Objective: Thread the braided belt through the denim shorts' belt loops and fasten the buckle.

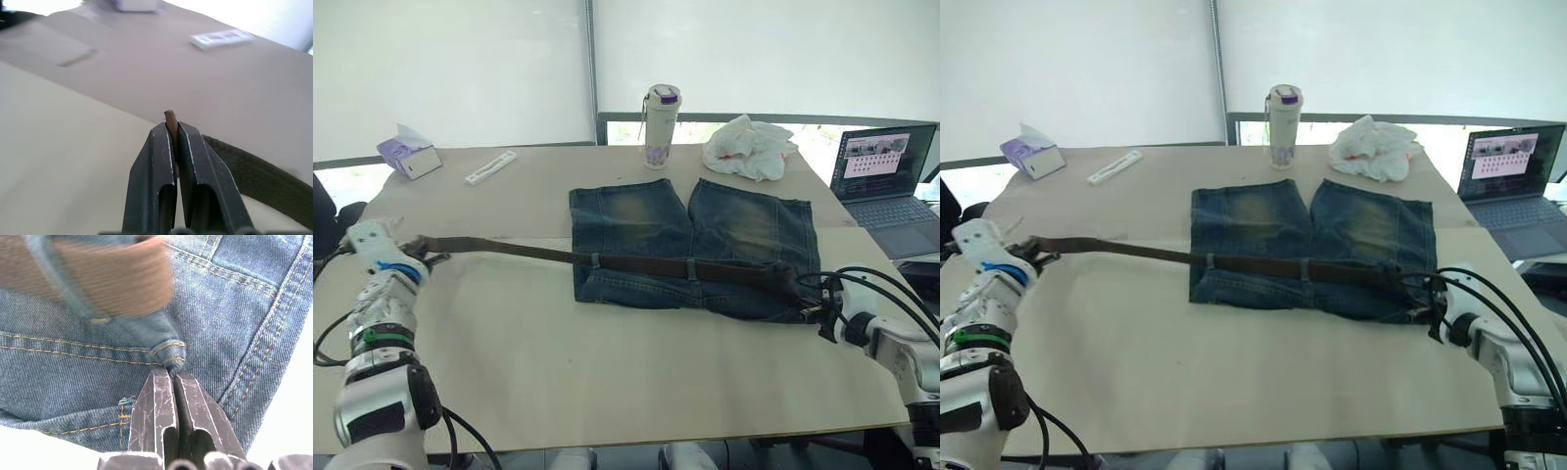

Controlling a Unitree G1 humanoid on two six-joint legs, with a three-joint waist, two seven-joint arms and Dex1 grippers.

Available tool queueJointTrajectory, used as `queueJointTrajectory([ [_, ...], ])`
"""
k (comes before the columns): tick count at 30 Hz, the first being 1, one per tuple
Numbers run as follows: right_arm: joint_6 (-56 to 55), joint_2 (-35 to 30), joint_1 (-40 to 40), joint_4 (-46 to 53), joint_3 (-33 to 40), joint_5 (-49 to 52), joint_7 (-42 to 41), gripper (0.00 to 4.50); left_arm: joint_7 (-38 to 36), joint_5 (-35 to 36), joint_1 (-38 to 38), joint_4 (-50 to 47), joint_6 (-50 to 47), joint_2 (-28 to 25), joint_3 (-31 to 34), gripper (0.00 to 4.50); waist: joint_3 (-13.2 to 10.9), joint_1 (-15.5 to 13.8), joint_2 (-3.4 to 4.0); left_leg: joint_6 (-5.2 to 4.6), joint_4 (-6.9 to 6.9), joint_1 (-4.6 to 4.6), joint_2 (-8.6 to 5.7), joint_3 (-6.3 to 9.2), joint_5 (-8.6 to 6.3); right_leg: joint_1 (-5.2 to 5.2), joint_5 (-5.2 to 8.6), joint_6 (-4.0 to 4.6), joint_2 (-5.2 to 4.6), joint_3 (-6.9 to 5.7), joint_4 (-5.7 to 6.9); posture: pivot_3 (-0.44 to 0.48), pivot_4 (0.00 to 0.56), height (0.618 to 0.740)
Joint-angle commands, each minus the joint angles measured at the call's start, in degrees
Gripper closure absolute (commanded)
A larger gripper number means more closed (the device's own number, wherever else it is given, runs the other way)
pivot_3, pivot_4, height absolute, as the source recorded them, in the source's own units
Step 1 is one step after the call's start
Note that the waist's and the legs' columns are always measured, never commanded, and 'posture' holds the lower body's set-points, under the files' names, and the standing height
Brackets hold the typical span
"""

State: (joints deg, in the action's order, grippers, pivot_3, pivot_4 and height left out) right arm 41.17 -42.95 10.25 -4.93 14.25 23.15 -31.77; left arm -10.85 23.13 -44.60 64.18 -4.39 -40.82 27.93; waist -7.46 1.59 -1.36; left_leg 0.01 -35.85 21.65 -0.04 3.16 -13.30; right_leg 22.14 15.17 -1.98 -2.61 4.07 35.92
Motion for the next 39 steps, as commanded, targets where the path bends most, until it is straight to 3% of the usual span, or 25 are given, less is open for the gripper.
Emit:
queueJointTrajectory([
  [1, 0.16, 0.55, -1.05, 0.27, 0.91, -1.18, 1.21, 4.47, 3.68, -2.27, -1.87, 2.74, 3.88, -3.33, 0.58, 4.5, 0.0, 0.0, 0.0, 0.0, 0.01, -0.02, -0.01, -0.01, 0.0, 0.0, 0.0, 0.0, 0.0, 0.0, 0.03, 0.0, 0.15, 0.74],
  [4, -0.16, 0.99, -1.52, 0.81, 1.05, -1.25, 1.5, 4.47, 1.8, -3.74, -2.35, 3.78, 4.02, -3.24, -0.75, 4.5, 0.0, 0.05, 0.0, 0.0, 0.02, -0.06, -0.01, -0.04, 0.0, 0.01, 0.0, 0.01, 0.03, -0.01, 0.08, 0.0, 0.15, 0.74],
  [7, -2.07, 1.56, -1.73, 0.95, 1.35, -1.74, 2.25, 4.5, -0.46, -3.8, -2.52, 3.77, 3.49, -2.27, -0.96, 3.44, 0.0, 0.0, -0.02, 0.0, 0.04, -0.06, 0.0, -0.07, 0.0, 0.03, 0.0, 0.01, 0.04, -0.06, 0.08, 0.0, 0.15, 0.74],
  [9, -7.02, 1.45, -2.13, 1.61, 1.46, -2.26, 0.66, 4.5, -4.15, -4.42, -2.17, 3.28, 1.74, -1.49, -2.27, 2.49, 0.0, -0.21, -0.02, 0.0, 0.03, -0.06, -0.02, -0.1, 0.0, 0.01, 0.0, 0.01, 0.01, -0.06, 0.09, 0.0, 0.15, 0.74],
  [14, -6.0, -1.09, -3.39, 6.32, 4.13, 2.12, -6.11, 2.73, -5.8, -8.2, -1.09, 3.2, 1.82, -1.68, -5.86, 0.03, -0.03, -0.37, 0.03, 0.0, 0.01, -0.03, -0.05, -0.23, 0.0, 0.03, 0.0, 0.01, 0.03, -0.05, 0.09, 0.0, 0.15, 0.74],
  [18, -5.12, -3.52, -1.86, 8.29, 5.5, 3.46, -8.71, 1.38, -7.74, -8.54, -1.31, 2.36, 5.18, -1.73, -5.77, 0.0, -0.05, -0.33, 0.1, 0.0, 0.02, 0.0, -0.04, -0.23, 0.0, 0.07, 0.0, 0.01, 0.03, -0.05, 0.11, 0.0, 0.15, 0.74],
  [22, -3.92, -4.65, 5.51, 4.52, 3.45, 2.84, -8.82, 0.04, -22.83, -7.18, -2.4, -2.8, 9.54, 0.34, -7.54, 0.0, -0.06, -0.47, 0.12, 0.0, -0.02, -0.02, -0.05, -0.3, 0.0, 0.06, -0.02, 0.04, 0.02, -0.05, 0.14, 0.0, 0.15, 0.74],
  [27, -2.21, -5.81, 13.55, -5.33, -3.9, -1.33, -11.82, 0.04, -35.8, -6.87, -1.36, -11.46, 6.52, 3.38, -12.27, 0.0, -0.06, -0.9, 0.13, 0.0, -0.02, 0.07, -0.09, -0.35, 0.0, 0.04, -0.02, 0.05, 0.02, -0.11, 0.07, 0.0, 0.15, 0.74],
  [32, 2.74, -6.47, 20.08, -13.39, -8.31, -1.36, -17.02, 0.04, -42.49, -6.76, 0.7, -19.37, 1.39, 4.04, -15.89, 0.0, -0.08, -0.63, 0.23, -0.01, -0.09, 0.18, -0.07, -0.33, 0.01, 0.09, -0.03, 0.06, 0.04, -0.09, 0.09, 0.0, 0.15, 0.74],
  [35, 1.26, -6.63, 22.23, -15.92, -8.21, -0.78, -20.49, 0.81, -46.91, -6.29, 1.86, -24.11, -1.85, 3.96, -17.92, 0.0, -0.08, -0.33, 0.3, -0.01, -0.09, 0.16, -0.04, -0.33, 0.01, 0.1, -0.03, 0.07, 0.08, -0.09, 0.12, 0.0, 0.15, 0.74],
  [39, -2.02, -7.85, 21.22, -15.3, -8.08, -0.57, -26.94, 2.26, -51.21, -7.17, 1.61, -25.29, -6.12, 3.92, -20.63, 0.0, -0.08, -0.38, 0.32, -0.01, -0.11, 0.14, -0.05, -0.33, 0.01, 0.09, -0.03, 0.06, 0.08, -0.09, 0.14, 0.0, 0.15, 0.74],
])
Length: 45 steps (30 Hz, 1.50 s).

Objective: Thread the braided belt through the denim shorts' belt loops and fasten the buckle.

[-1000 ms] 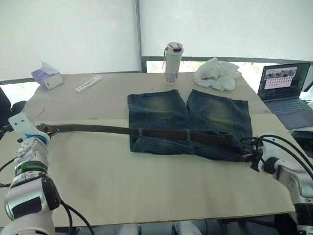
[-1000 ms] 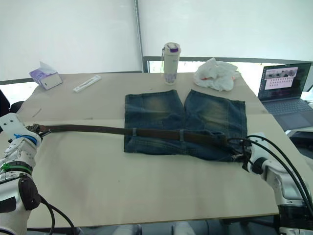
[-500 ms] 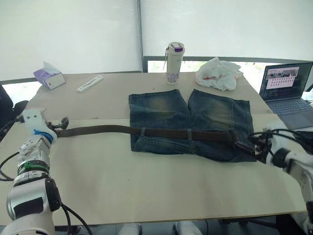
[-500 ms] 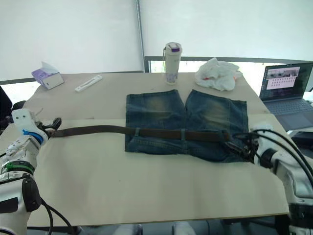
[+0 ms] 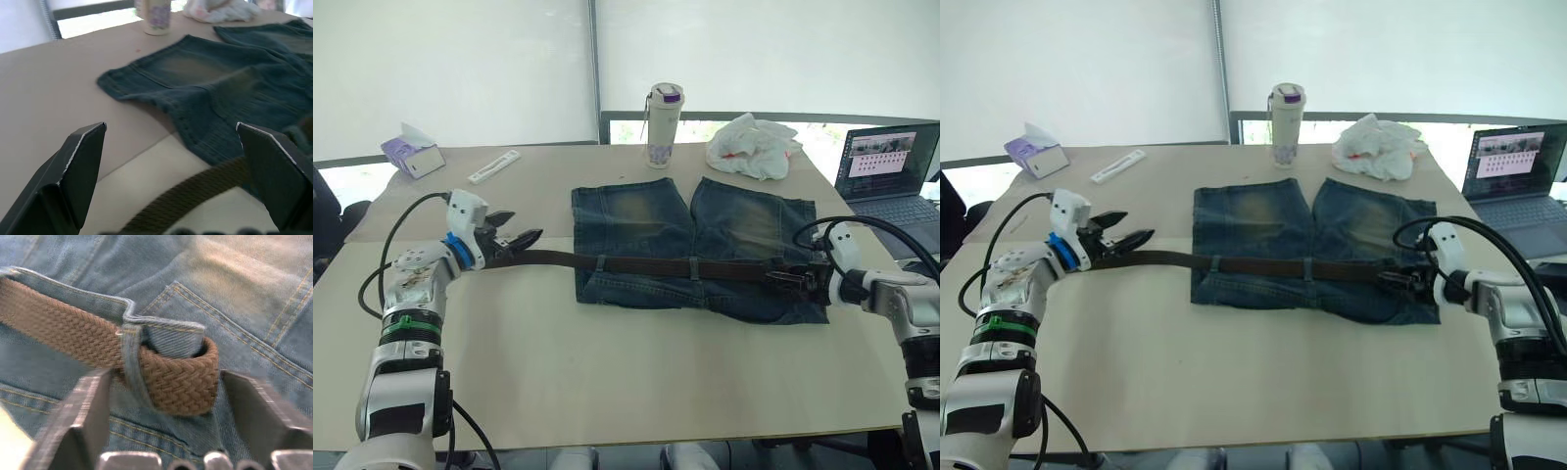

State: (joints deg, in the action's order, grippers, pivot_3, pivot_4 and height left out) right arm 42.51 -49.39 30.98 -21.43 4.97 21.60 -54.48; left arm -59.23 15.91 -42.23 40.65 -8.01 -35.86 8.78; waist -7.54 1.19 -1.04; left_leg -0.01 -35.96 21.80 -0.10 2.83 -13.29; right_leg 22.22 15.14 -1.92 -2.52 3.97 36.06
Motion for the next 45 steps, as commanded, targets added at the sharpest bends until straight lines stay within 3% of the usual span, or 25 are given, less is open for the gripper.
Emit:
queueJointTrajectory([
  [1, -5.07, -1.41, 0.06, 1.33, 1.53, 1.29, -6.08, 2.55, -5.01, -1.21, -1.57, -0.54, -2.95, -0.91, -3.39, 0.0, 0.0, 0.04, 0.0, 0.0, -0.01, 0.0, 0.0, -0.01, 0.0, 0.0, 0.0, 0.0, 0.0, 0.0, 0.0, 0.0, 0.15, 0.74],
  [4, -10.24, -1.07, -1.28, 0.87, 1.88, 0.48, -8.64, 3.68, -8.53, -2.74, -5.55, 4.86, -3.48, 1.11, -6.37, 0.0, 0.0, 0.01, 0.0, 0.0, -0.03, -0.02, -0.01, -0.01, 0.0, -0.02, 0.0, -0.01, 0.04, -0.01, 0.01, 0.0, 0.15, 0.74],
  [6, -13.71, -0.77, -2.36, 0.45, 2.01, -0.56, -8.9, 4.17, -9.23, -3.96, -8.65, 9.38, -1.72, 3.04, -7.53, 0.0, 0.0, -0.17, 0.0, 0.0, -0.07, 0.0, -0.01, -0.01, 0.0, -0.02, 0.01, -0.01, 0.05, -0.02, 0.01, 0.0, 0.15, 0.74],
  [16, -22.15, -0.15, -10.23, 4.9, 4.91, -0.59, -7.48, 4.22, -16.61, -10.09, -19.21, 25.19, 2.49, 10.37, -11.99, 0.0, 0.02, -0.02, 0.04, -0.01, -0.15, 0.09, -0.07, -0.01, 0.0, -0.02, 0.01, -0.02, 0.05, -0.03, 0.03, 0.0, 0.15, 0.74],
  [24, -22.42, 0.15, -12.31, 6.92, 5.85, -0.14, -5.98, 4.22, -12.1, -18.21, -21.82, 32.24, 8.07, 13.18, -16.0, 0.0, 0.03, -0.28, 0.05, -0.01, -0.2, 0.11, -0.08, 0.01, 0.0, -0.04, 0.02, -0.03, 0.06, -0.03, 0.03, 0.0, 0.15, 0.74],
  [27, -22.42, 0.32, -12.72, 7.52, 6.13, -0.13, -5.42, 4.22, -10.99, -18.79, -22.39, 33.39, 8.09, 14.04, -15.18, 0.81, 0.03, -0.31, 0.06, -0.02, -0.2, 0.11, -0.09, 0.01, 0.0, -0.04, 0.02, -0.03, 0.06, -0.03, 0.03, 0.0, 0.15, 0.74],
  [35, -22.96, 1.34, -13.28, 8.1, 6.35, -0.32, -3.72, 4.22, -10.45, -18.44, -22.57, 33.47, 10.39, 13.93, -12.71, 4.44, 0.03, -0.29, 0.06, -0.02, -0.23, 0.11, -0.08, 0.02, 0.0, -0.04, 0.02, -0.03, 0.07, -0.03, 0.06, 0.0, 0.15, 0.74],
  [38, -24.17, 2.56, -12.47, 7.71, 5.76, -0.93, -2.67, 4.22, -4.46, -19.01, -22.79, 33.6, 13.3, 13.64, -11.68, 4.5, 0.03, -0.17, 0.06, -0.02, -0.23, 0.1, -0.07, 0.02, 0.0, -0.04, 0.02, -0.03, 0.07, -0.03, 0.07, 0.0, 0.15, 0.74],
  [40, -27.1, 5.64, -9.63, 6.05, 4.4, -2.39, -0.39, 4.22, 4.38, -18.58, -23.76, 34.11, 15.17, 13.35, -9.68, 4.5, 0.02, 0.28, 0.03, -0.02, -0.23, 0.06, -0.04, 0.02, 0.0, -0.04, 0.01, -0.03, 0.08, -0.01, 0.1, 0.0, 0.15, 0.74],
  [45, -34.21, 10.45, -4.01, 1.17, 2.73, -6.21, 3.14, 4.22, 11.98, -17.94, -25.35, 34.61, 18.44, 12.83, -6.8, 4.5, 0.02, 0.87, 0.04, -0.02, -0.23, 0.04, -0.04, 0.03, 0.0, -0.01, 0.01, -0.03, 0.08, 0.0, 0.17, 0.0, 0.15, 0.74],
])
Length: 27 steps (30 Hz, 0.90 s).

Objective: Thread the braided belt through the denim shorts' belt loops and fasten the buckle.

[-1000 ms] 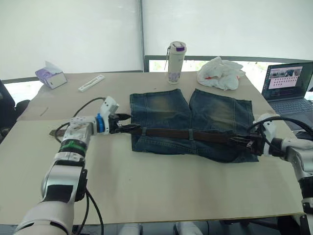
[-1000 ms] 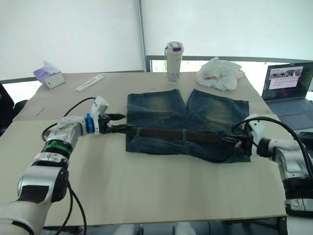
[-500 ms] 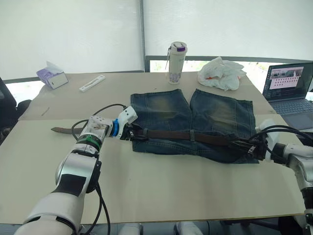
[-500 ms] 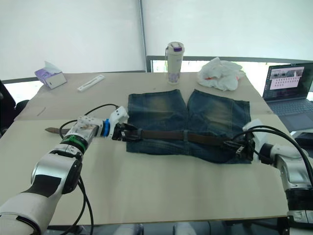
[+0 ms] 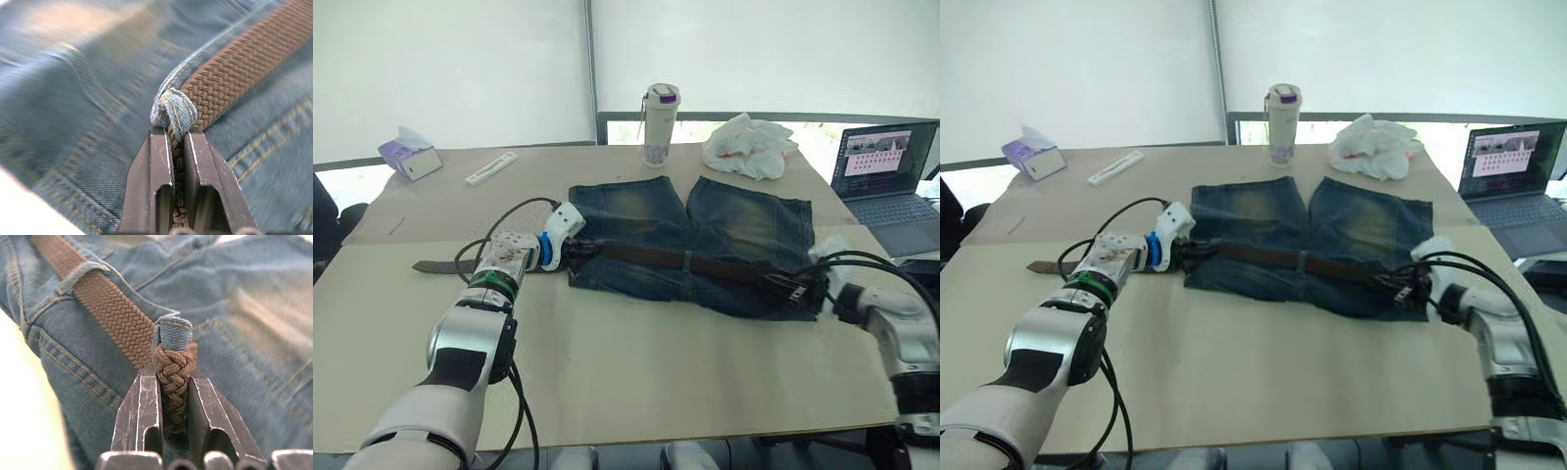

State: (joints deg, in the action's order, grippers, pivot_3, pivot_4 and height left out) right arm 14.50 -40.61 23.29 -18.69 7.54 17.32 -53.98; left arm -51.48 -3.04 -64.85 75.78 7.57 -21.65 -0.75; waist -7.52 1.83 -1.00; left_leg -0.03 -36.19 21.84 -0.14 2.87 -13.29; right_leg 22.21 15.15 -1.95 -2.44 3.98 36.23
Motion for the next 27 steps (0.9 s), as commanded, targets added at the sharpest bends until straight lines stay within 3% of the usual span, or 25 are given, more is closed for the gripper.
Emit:
queueJointTrajectory([
  [1, -9.68, 3.22, 4.16, -1.43, 1.37, -1.43, 3.5, 4.22, 2.59, 2.31, -3.13, -0.88, 4.18, -1.62, 4.1, 4.5, 0.0, 0.22, 0.0, 0.0, 0.0, 0.0, 0.0, -0.01, 0.0, 0.0, 0.0, 0.0, -0.01, 0.0, 0.0, 0.0, 0.15, 0.74],
  [4, -12.3, 3.42, 3.19, 0.89, 2.66, -0.69, 2.52, 4.22, -6.67, 6.76, -3.62, -2.66, 7.46, -2.03, 8.0, 4.5, 0.01, 0.09, 0.02, 0.0, 0.03, 0.03, 0.0, 0.02, 0.0, 0.02, -0.01, 0.02, -0.01, -0.04, 0.1, 0.0, 0.15, 0.74],
  [7, -18.58, 0.89, -1.47, 5.2, 2.43, -2.76, 0.81, 4.22, -16.47, 6.39, -1.43, -5.76, 14.07, -3.65, 6.55, 4.5, 0.0, -0.76, 0.05, 0.0, 0.0, 0.11, -0.08, 0.02, 0.0, 0.05, -0.01, 0.01, -0.09, -0.05, 0.41, 0.0, 0.15, 0.74],
  [15, -65.11, -5.12, -11.43, -3.4, 2.69, -17.85, 7.87, 4.22, -18.5, 1.93, 11.18, -13.32, 53.03, -8.53, 0.38, 4.5, 0.07, -0.82, 0.16, 0.0, 0.04, -0.14, 0.0, -0.12, 0.0, -0.08, 0.0, 0.01, -0.05, 0.05, -0.04, 0.0, 0.15, 0.74],
  [18, -89.23, -7.4, -15.23, -11.1, 3.14, -25.38, 11.02, 4.22, -21.91, 4.27, 17.85, -15.09, 65.92, -11.37, -2.97, 4.5, 0.09, -0.81, 0.19, 0.0, 0.17, -0.28, -0.01, -0.25, 0.0, -0.11, -0.01, 0.01, -0.1, 0.19, -0.04, 0.0, 0.15, 0.74],
  [20, -99.52, -7.41, -16.37, -16.37, 4.0, -29.27, 12.98, 4.22, -22.16, 3.73, 20.54, -14.34, 72.17, -13.76, -5.84, 4.5, 0.09, -0.78, 0.18, 0.0, 0.24, -0.38, 0.0, -0.3, 0.0, -0.18, -0.01, 0.02, -0.1, 0.24, -0.08, 0.0, 0.15, 0.74],
  [23, -106.32, -7.41, -15.79, -21.15, 5.11, -33.66, 15.77, 4.22, -21.6, 3.52, 21.42, -12.61, 74.64, -15.66, -8.48, 4.5, 0.07, -0.64, 0.15, -0.01, 0.23, -0.56, 0.01, -0.42, -0.01, -0.32, -0.01, 0.02, -0.11, 0.39, -0.09, 0.0, 0.15, 0.74],
  [24, -106.84, -7.86, -15.92, -22.37, 4.51, -34.43, 16.65, 4.22, -22.26, 4.55, 21.63, -12.14, 73.74, -16.0, -8.99, 4.08, 0.07, -0.63, 0.15, -0.01, 0.2, -0.64, 0.01, -0.43, -0.01, -0.44, 0.0, 0.02, -0.11, 0.41, -0.08, 0.0, 0.15, 0.74],
  [25, -102.54, -8.66, -17.34, -22.63, 5.05, -35.3, 17.89, 3.72, -24.72, 7.25, 22.11, -12.3, 71.26, -16.09, -9.25, 3.63, 0.06, -0.56, 0.15, -0.01, 0.19, -0.75, 0.01, -0.43, -0.01, -0.58, 0.0, 0.02, -0.11, 0.41, -0.09, 0.0, 0.15, 0.74],
  [27, -89.07, -12.74, -22.6, -19.87, -5.69, -17.53, 8.34, 2.86, -31.41, 12.88, 23.15, -13.26, 64.45, -15.91, -9.0, 2.88, 0.05, -0.66, 0.19, -0.06, 0.19, -0.96, 0.02, -0.41, -0.04, -0.89, 0.03, 0.01, -0.1, 0.38, -0.16, 0.0, 0.15, 0.74],
])
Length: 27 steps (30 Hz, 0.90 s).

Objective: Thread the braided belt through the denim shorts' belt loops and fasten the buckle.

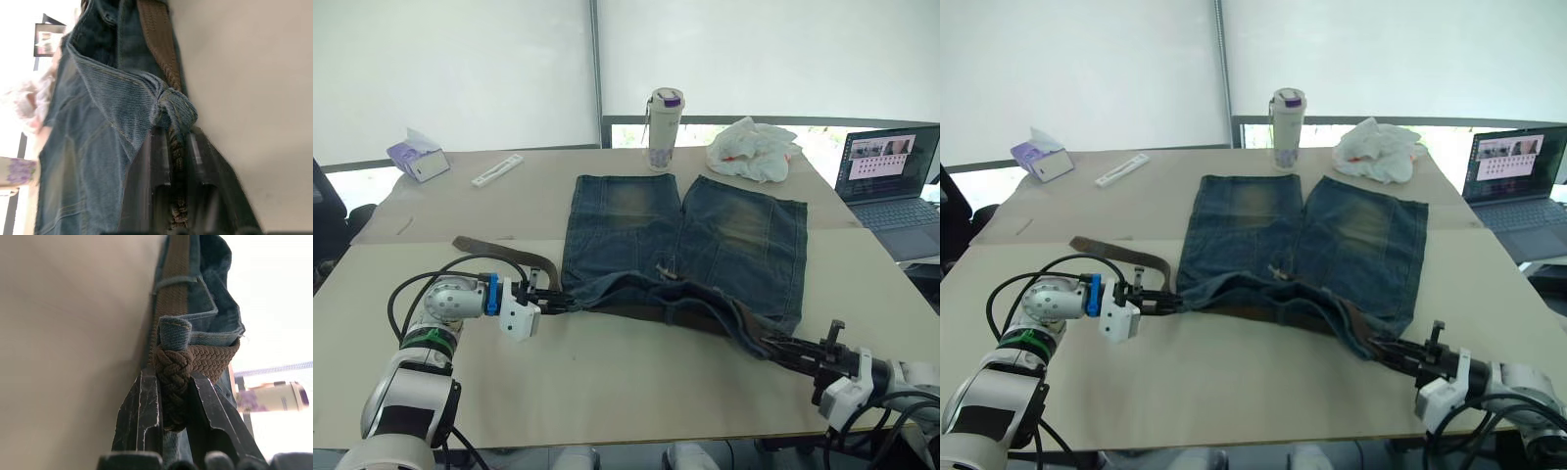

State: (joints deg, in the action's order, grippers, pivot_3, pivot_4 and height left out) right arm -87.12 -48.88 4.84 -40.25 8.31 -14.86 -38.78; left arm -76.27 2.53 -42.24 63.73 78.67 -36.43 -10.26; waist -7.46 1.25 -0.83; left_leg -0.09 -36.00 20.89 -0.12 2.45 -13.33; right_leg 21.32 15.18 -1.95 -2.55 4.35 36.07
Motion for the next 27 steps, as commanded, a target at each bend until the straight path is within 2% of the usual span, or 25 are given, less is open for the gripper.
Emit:
queueJointTrajectory([
  [1, 22.09, -5.18, -6.14, 4.84, -8.73, 23.73, -13.27, 2.48, -9.68, 9.89, 0.83, -1.79, -11.31, -0.81, 1.47, 2.33, -0.01, 0.0, 0.01, -0.06, 0.01, -0.08, 0.03, 0.01, -0.03, -0.11, 0.06, -0.03, -0.04, 0.0, 0.0, 0.0, 0.15, 0.74],
  [3, 44.63, -7.9, -10.86, 13.45, -9.97, 38.18, -26.0, 1.75, -13.64, 12.27, 1.07, -2.25, -20.33, -0.78, 2.79, 1.32, -0.02, 0.27, -0.01, -0.17, -0.01, -0.09, 0.09, 0.03, -0.1, -0.25, 0.07, 0.0, 0.0, -0.02, -0.08, 0.0, 0.15, 0.74],
  [4, 52.79, -10.66, -14.11, 17.87, -10.41, 44.01, -32.11, 1.48, -14.98, 12.17, 1.99, -3.09, -22.6, -1.88, 1.18, 0.97, 0.0, 0.47, 0.05, -0.2, -0.06, -0.08, 0.2, 0.08, -0.12, -0.29, 0.07, 0.0, 0.01, -0.03, -0.08, 0.0, 0.15, 0.74],
  [6, 60.94, -13.8, -17.64, 21.87, -9.28, 48.63, -38.32, 0.75, -16.16, 14.15, 4.19, -6.62, -30.38, -3.83, -1.9, 0.01, 0.02, 0.5, 0.13, -0.25, -0.12, -0.05, 0.24, 0.24, -0.15, -0.32, 0.07, 0.0, -0.04, -0.02, -0.03, 0.0, 0.15, 0.74],
  [8, 65.56, -15.66, -18.37, 20.97, -6.99, 49.38, -41.47, 0.04, -16.23, 18.69, 7.26, -13.53, -42.13, -8.25, -7.84, 0.0, -0.01, 0.69, 0.0, -0.44, -0.11, -0.17, 0.32, 0.47, -0.26, -0.35, 0.11, 0.06, 0.04, -0.08, -0.04, 0.0, 0.15, 0.74],
  [11, 73.77, -16.89, -16.9, 20.63, -3.08, 51.76, -43.31, 0.04, -16.23, 26.66, 9.37, -21.78, -57.98, -14.65, -13.57, 0.0, -0.08, 1.25, 0.04, -0.52, -0.12, -0.36, 0.44, 0.52, -0.32, -0.36, 0.17, 0.13, 0.07, -0.07, 0.07, 0.0, 0.15, 0.74],
  [14, 84.3, -16.94, -14.14, 25.77, 1.07, 55.08, -40.4, 0.04, -16.23, 33.35, 7.2, -24.02, -71.57, -17.59, -13.93, 0.0, -0.1, 1.21, 0.33, -0.52, -0.14, -0.45, 0.4, 0.5, -0.32, -0.42, 0.22, 0.06, 0.07, -0.07, 0.14, 0.0, 0.15, 0.74],
  [17, 92.59, -14.9, -9.94, 31.2, 2.91, 53.78, -31.1, 0.04, -16.23, 37.36, 3.85, -24.77, -79.68, -17.16, -11.0, 0.0, -0.12, 1.03, 0.36, -0.52, -0.15, -0.41, 0.28, 0.51, -0.32, -0.35, 0.57, -0.44, 0.09, -0.14, 0.21, 0.0, 0.15, 0.74],
  [20, 103.12, -13.07, -5.86, 36.91, 1.53, 53.62, -24.06, 0.04, -16.08, 38.94, -0.19, -25.17, -86.49, -13.86, -5.25, 0.0, -0.13, 0.61, 0.32, -0.52, -0.31, -0.04, 0.13, 0.52, -0.32, -0.09, 0.54, -0.39, 0.12, -0.33, 0.24, 0.0, 0.15, 0.74],
  [23, 106.47, -9.44, -0.34, 38.67, -0.77, 48.32, -16.55, 0.04, -13.04, 37.97, -2.49, -26.4, -89.99, -9.98, 0.04, 0.0, -0.12, -0.15, 0.3, -0.53, -0.51, 0.28, 0.05, 0.51, -0.33, 0.05, 0.35, -0.06, 0.11, -0.44, 0.19, 0.0, 0.15, 0.74],
  [27, 108.72, -5.94, 7.75, 36.71, -6.76, 39.33, -11.75, 0.04, -11.19, 33.27, -1.85, -30.94, -88.67, -6.84, 1.85, 0.0, -0.11, -0.35, 0.32, -0.6, -0.6, 0.3, -0.02, 0.46, -0.37, 0.05, 0.35, -0.06, 0.05, -0.39, 0.19, 0.0, 0.15, 0.74],
])
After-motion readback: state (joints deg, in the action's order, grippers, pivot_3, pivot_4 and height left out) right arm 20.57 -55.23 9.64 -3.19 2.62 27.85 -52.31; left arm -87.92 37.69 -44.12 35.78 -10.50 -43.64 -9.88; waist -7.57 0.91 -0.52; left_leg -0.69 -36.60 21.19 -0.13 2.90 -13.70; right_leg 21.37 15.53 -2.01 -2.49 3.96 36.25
